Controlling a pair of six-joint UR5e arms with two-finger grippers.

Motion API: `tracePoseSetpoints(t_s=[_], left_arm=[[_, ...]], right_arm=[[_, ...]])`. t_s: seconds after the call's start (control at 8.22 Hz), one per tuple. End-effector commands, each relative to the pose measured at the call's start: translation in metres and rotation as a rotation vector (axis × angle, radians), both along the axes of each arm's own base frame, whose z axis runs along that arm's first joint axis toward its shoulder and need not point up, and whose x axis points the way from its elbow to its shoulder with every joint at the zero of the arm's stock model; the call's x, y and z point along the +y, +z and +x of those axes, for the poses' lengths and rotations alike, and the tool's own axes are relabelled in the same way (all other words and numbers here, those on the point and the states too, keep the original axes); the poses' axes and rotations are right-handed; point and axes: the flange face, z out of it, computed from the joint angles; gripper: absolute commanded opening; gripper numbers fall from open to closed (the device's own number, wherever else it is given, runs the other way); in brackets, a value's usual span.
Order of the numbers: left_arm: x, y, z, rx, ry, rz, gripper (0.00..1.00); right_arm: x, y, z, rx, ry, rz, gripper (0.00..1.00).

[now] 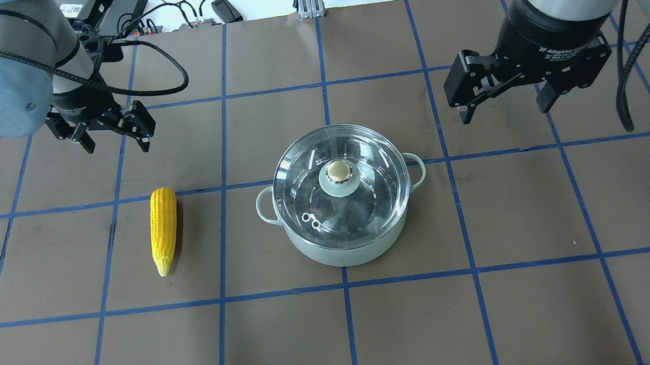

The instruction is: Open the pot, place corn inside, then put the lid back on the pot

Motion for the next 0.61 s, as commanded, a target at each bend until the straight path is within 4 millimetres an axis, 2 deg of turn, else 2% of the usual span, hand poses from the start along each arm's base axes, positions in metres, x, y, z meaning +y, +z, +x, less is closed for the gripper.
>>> tracePoseSetpoints(t_s=[0.0,0.12,0.37,0.49], left_arm=[[-0.006,-0.059,0.016,0.032,0.023,0.106,1.0],[-0.002,-0.088,0.015,0.04,0.024,0.149,1.0],[-0.002,-0.12,0.027,0.049,0.045,0.191,1.0],[-0.006,-0.143,0.055,0.061,0.096,0.224,1.0]], right_arm=[[0.0,0.0,0.0,0.001,0.001,0.0,1.0],[0.0,0.0,0.0,-0.001,0.001,0.0,1.0],[0.0,0.0,0.0,0.001,0.001,0.0,1.0],[0.0,0.0,0.0,-0.001,0.001,0.0,1.0]])
